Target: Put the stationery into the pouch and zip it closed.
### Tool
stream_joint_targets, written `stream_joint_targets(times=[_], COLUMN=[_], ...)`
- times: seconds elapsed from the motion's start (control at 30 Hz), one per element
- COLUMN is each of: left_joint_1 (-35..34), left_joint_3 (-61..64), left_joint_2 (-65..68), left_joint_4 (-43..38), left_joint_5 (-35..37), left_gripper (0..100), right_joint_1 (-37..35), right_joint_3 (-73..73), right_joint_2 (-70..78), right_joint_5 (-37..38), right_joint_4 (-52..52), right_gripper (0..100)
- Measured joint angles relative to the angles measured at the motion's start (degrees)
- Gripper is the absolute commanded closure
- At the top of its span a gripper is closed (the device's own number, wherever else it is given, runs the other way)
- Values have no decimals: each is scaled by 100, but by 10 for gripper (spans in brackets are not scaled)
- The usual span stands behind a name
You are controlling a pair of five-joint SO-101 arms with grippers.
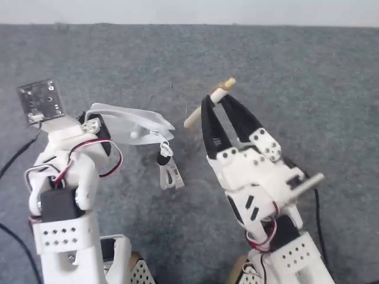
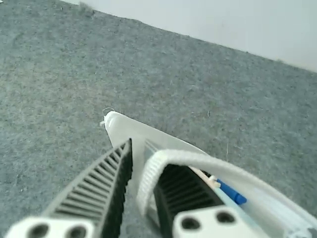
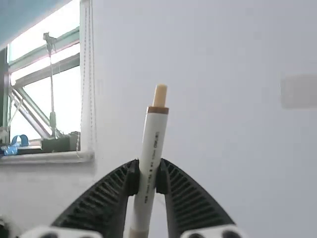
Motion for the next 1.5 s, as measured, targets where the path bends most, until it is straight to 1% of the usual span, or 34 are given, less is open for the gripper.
stream_joint_targets(times=[0.13,0.27,0.4,0.53,0.83,0.93,1.07,1.3,1.5], left_joint_1=[0,0,0,0,0,0,0,-9,-9], left_joint_3=[0,0,0,0,0,0,0,0,0], left_joint_2=[18,18,18,18,18,18,18,26,26], left_joint_4=[-35,-44,-62,-62,-62,-62,-62,-62,-62], left_joint_5=[0,0,0,0,0,0,0,0,0], left_gripper=[964,964,964,963,963,963,963,963,963], right_joint_1=[-352,-721,-818,-862,-853,-1011,-1204,-1196,-1187], right_joint_3=[0,0,0,0,0,0,0,-246,-299], right_joint_2=[-475,-651,-624,-387,1301,1811,2409,3226,3640], right_joint_5=[-88,-88,-88,-88,-88,-88,-88,-105,-105], right_joint_4=[0,0,-18,-545,-2013,-2382,-2576,-2646,-3200], right_gripper=[992,992,992,992,992,992,992,992,992])
